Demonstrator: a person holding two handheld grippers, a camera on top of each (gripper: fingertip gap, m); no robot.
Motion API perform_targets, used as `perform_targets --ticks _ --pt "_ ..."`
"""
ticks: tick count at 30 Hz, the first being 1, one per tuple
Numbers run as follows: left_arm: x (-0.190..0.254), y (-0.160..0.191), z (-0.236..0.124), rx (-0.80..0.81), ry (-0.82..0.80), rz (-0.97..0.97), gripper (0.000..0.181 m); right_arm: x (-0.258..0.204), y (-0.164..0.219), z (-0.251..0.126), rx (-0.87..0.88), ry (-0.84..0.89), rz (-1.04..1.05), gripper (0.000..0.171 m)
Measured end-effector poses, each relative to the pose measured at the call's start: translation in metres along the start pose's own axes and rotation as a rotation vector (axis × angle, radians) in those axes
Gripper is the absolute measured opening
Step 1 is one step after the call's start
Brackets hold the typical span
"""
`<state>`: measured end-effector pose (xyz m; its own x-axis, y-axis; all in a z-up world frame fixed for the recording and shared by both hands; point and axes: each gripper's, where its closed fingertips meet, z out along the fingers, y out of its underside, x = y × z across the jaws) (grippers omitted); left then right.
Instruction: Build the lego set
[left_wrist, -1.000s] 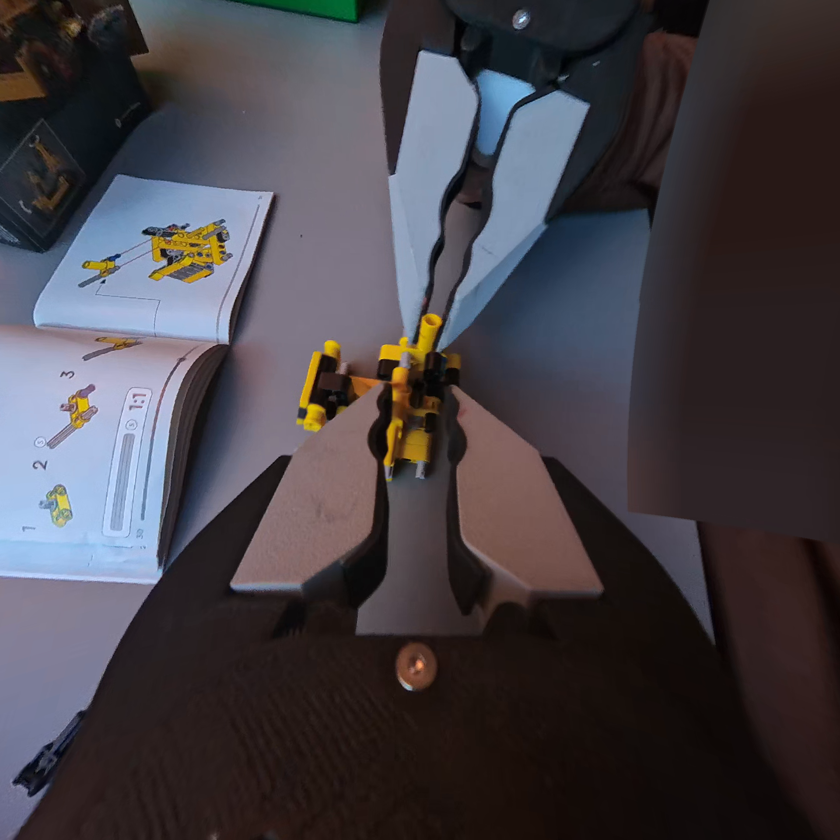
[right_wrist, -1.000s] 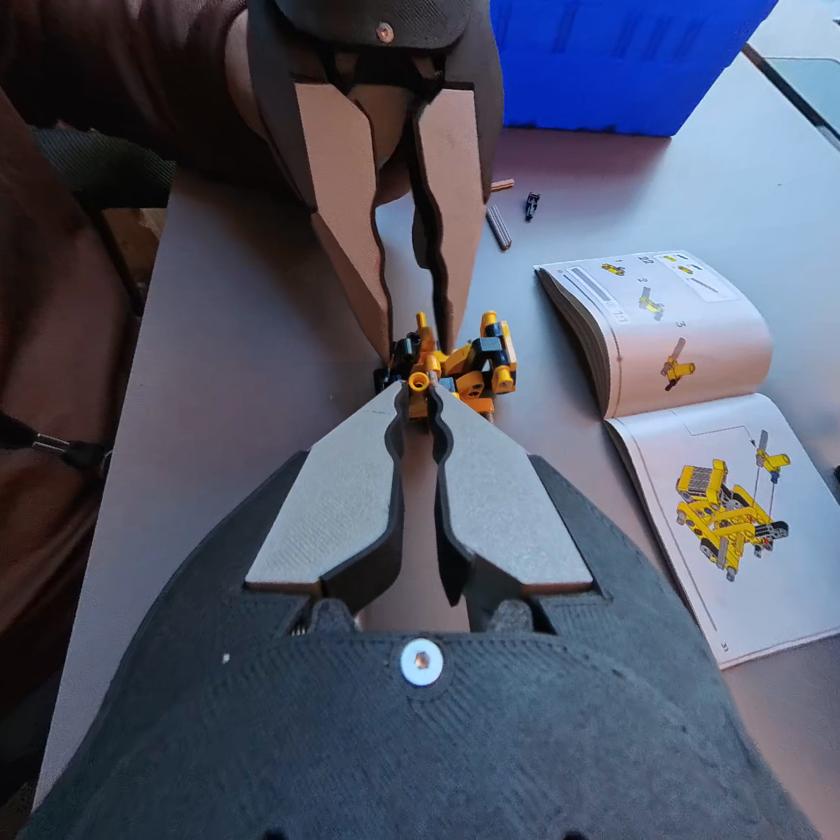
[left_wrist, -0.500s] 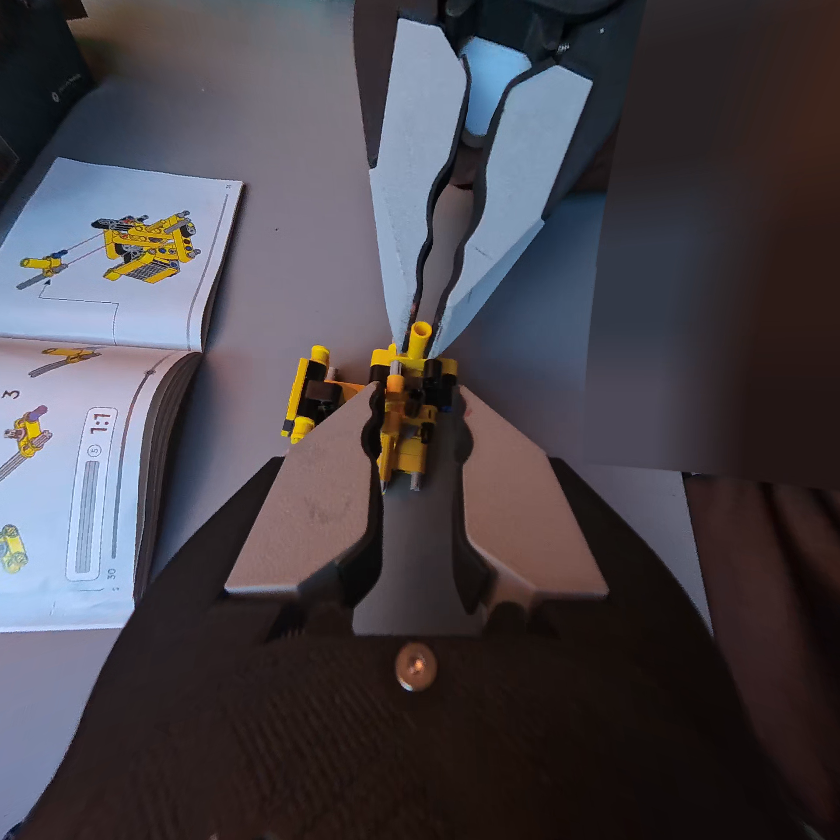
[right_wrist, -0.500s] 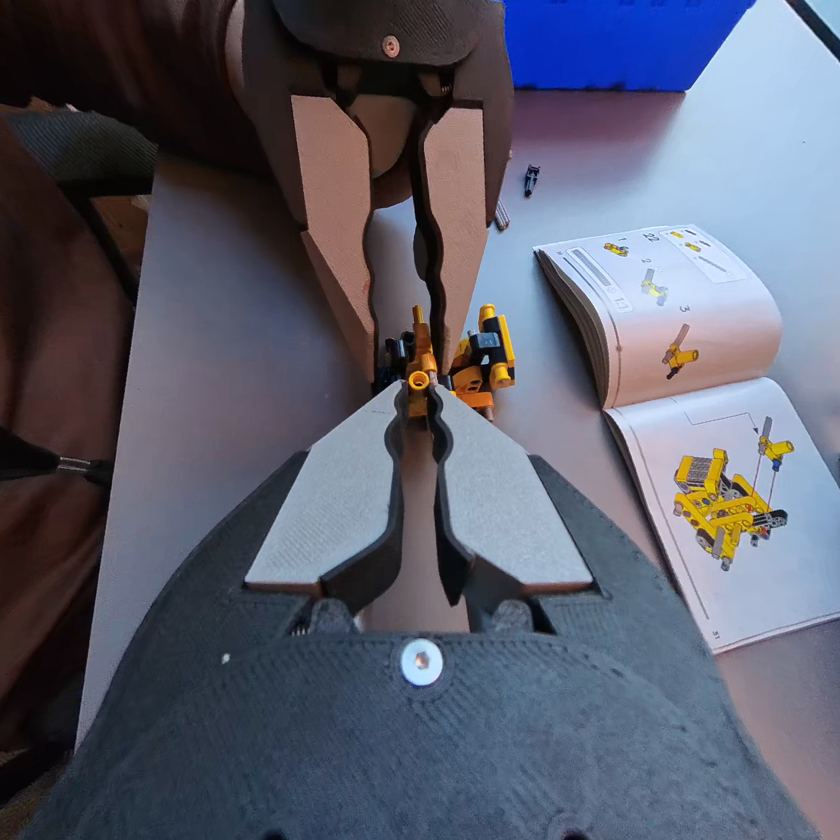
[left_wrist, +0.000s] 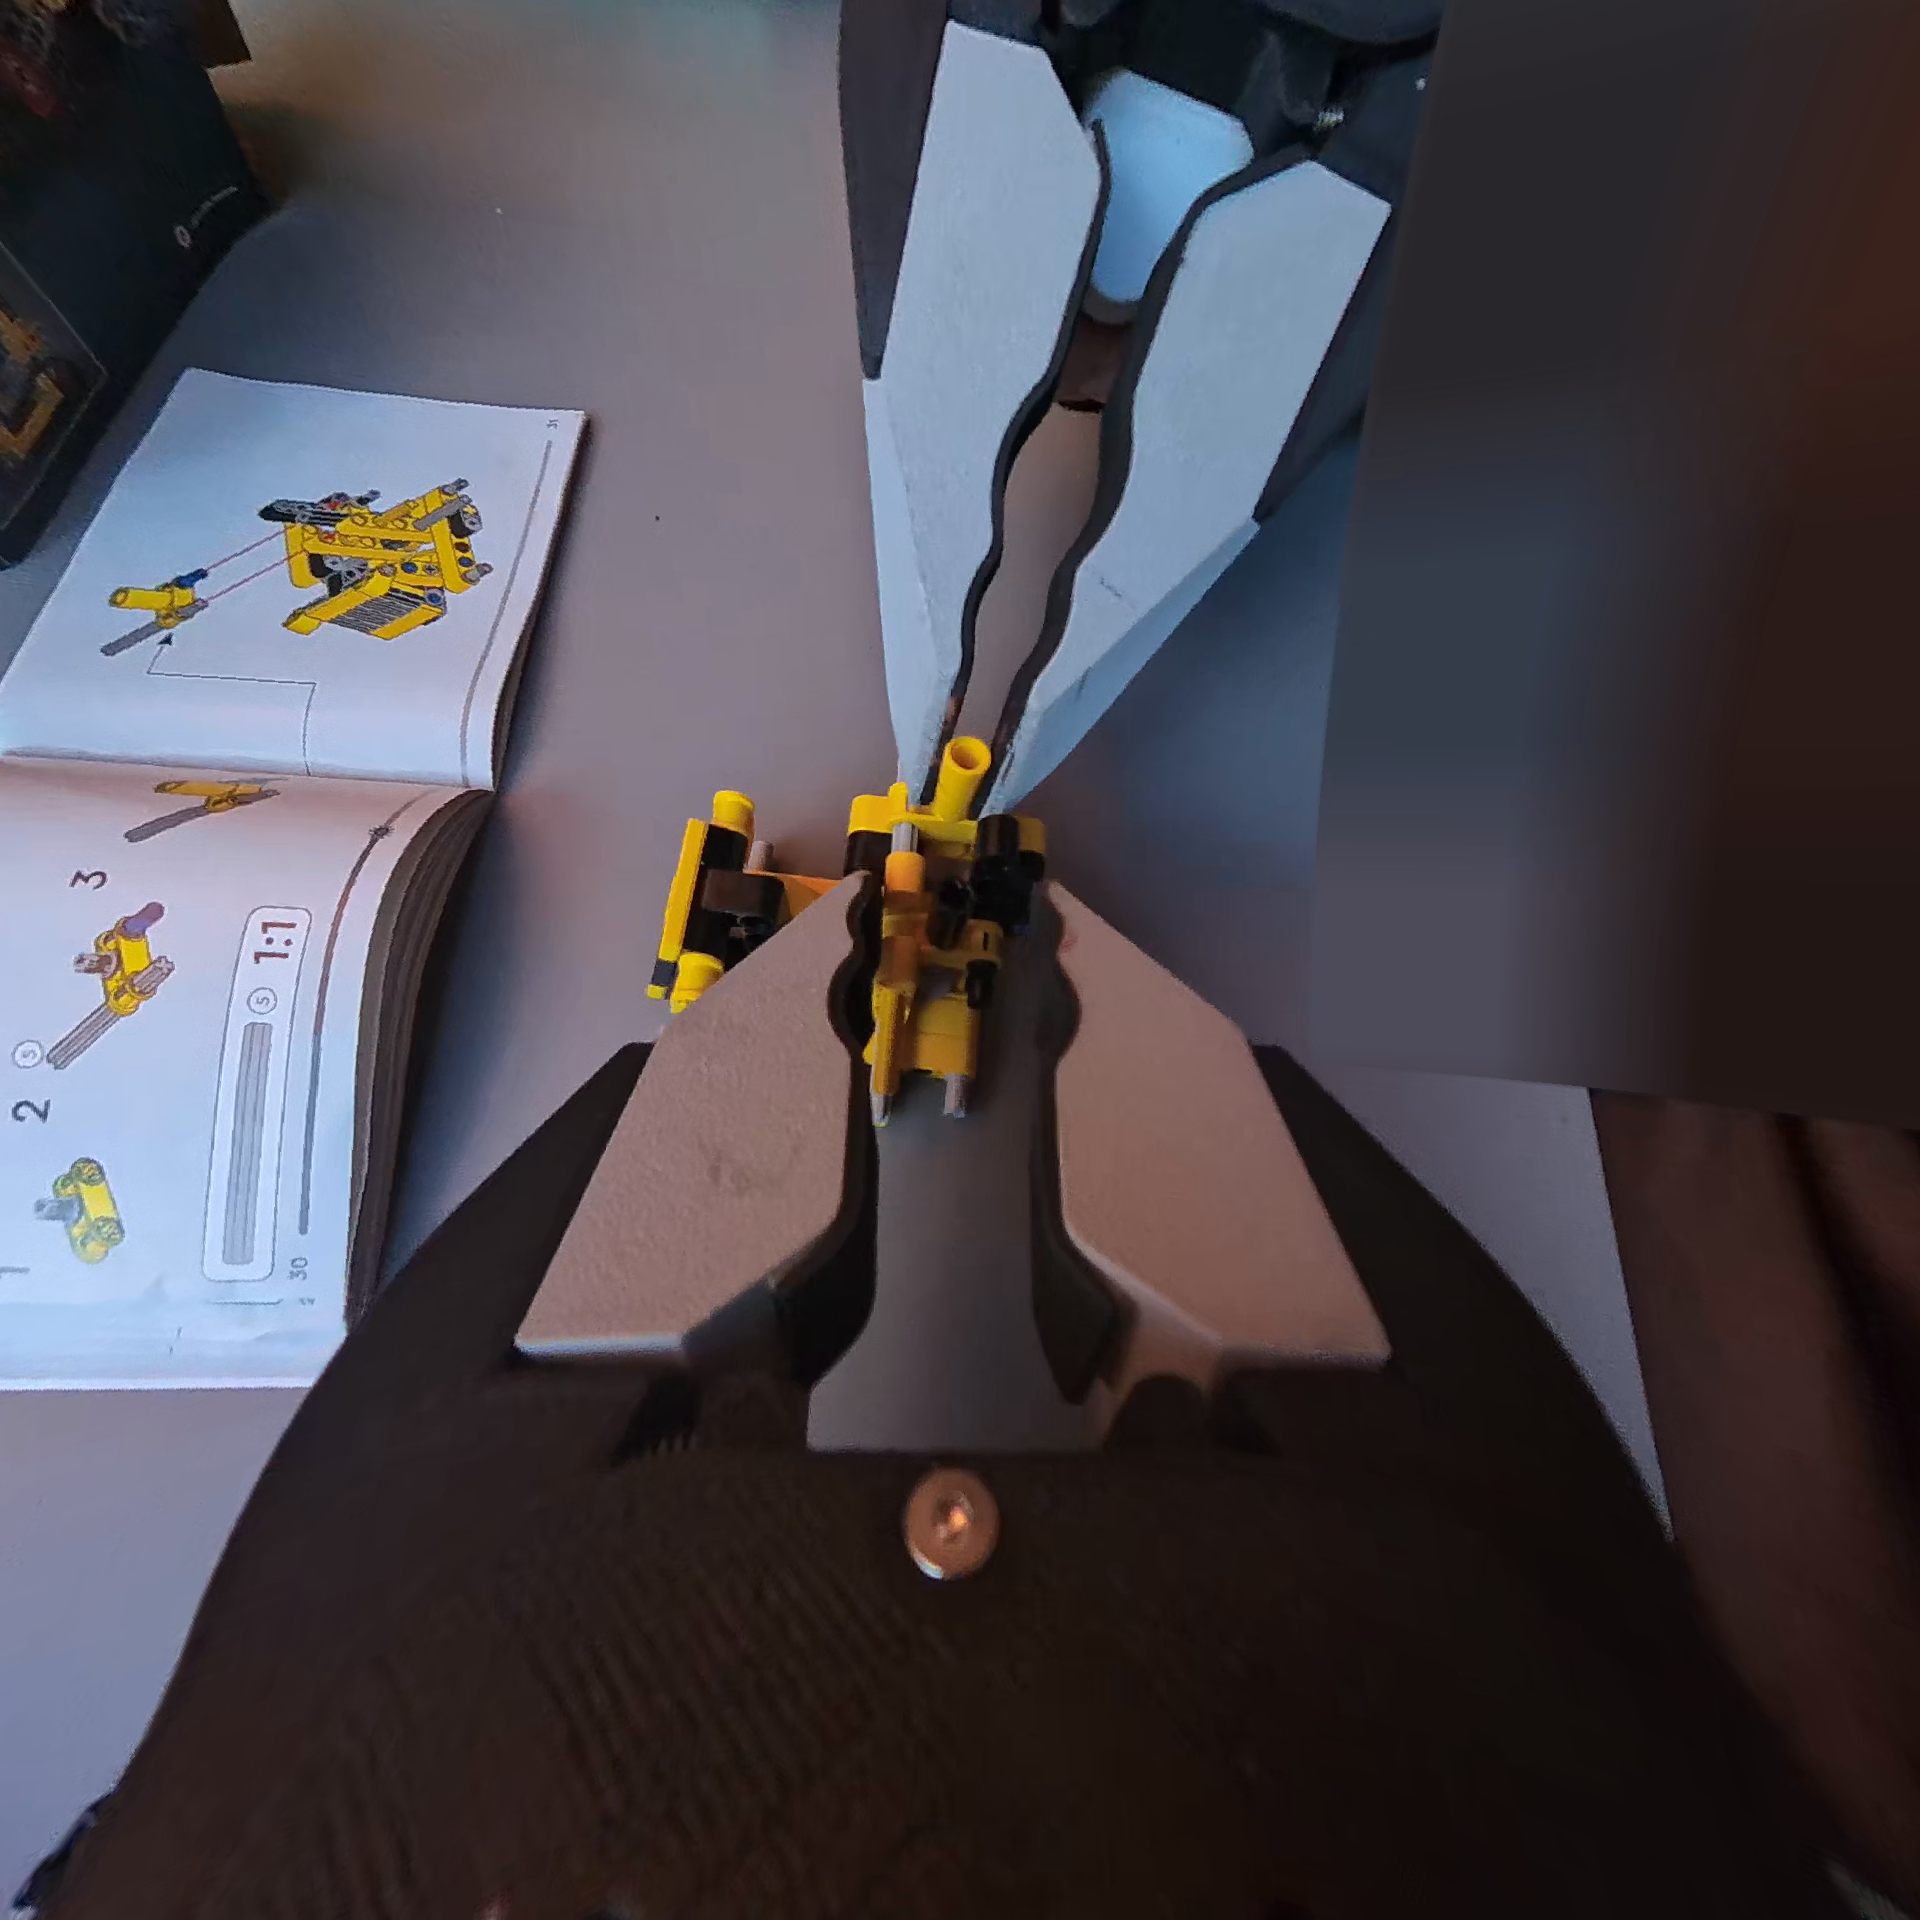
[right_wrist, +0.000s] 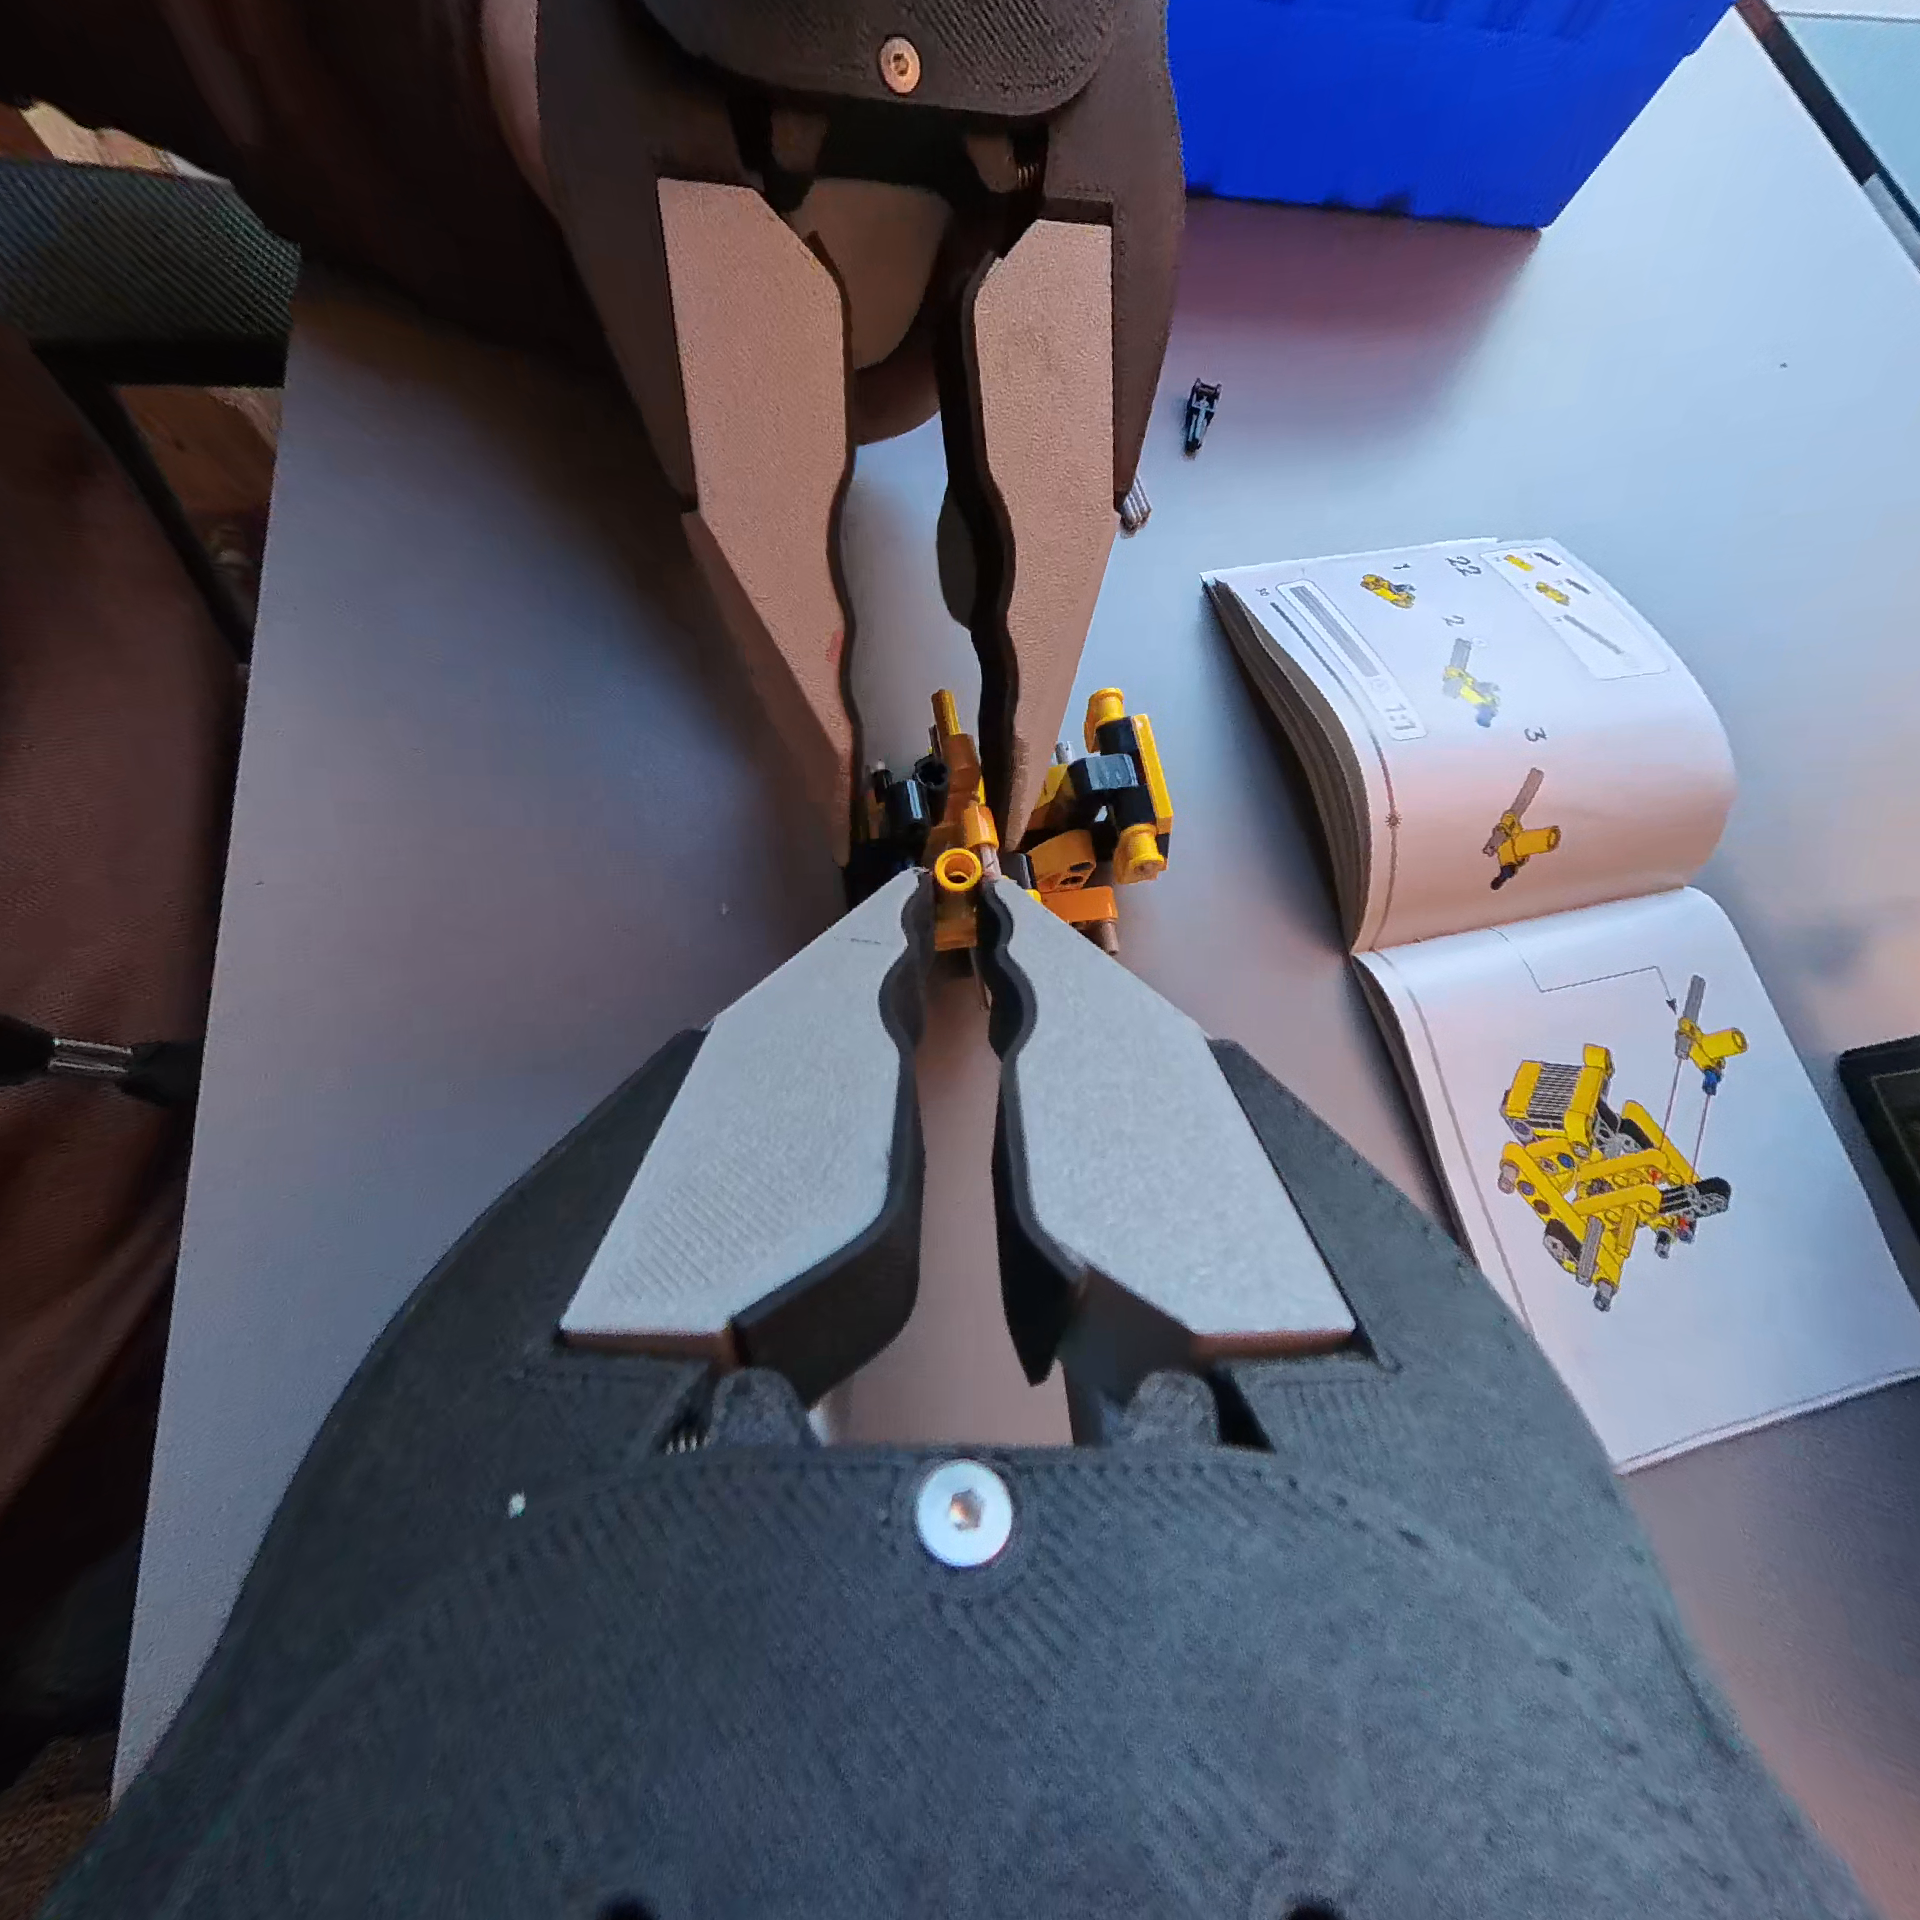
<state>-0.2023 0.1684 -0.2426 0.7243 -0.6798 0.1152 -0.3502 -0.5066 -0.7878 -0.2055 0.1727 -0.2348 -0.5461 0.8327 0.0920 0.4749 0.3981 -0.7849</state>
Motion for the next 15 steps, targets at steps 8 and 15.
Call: perform_targets --ticks 8,15 --pt "0.0008 0.0039 0.0004 -0.039 0.066 -0.004 0.027 0.0000 -0.0002 0.0010 0.007 -0.014 0.013 0.004" --pt "-0.0010 0.0027 -0.0005 -0.008 0.099 -0.050 0.024 -0.0001 -0.0009 0.0018 0.019 -0.015 0.007 0.004"
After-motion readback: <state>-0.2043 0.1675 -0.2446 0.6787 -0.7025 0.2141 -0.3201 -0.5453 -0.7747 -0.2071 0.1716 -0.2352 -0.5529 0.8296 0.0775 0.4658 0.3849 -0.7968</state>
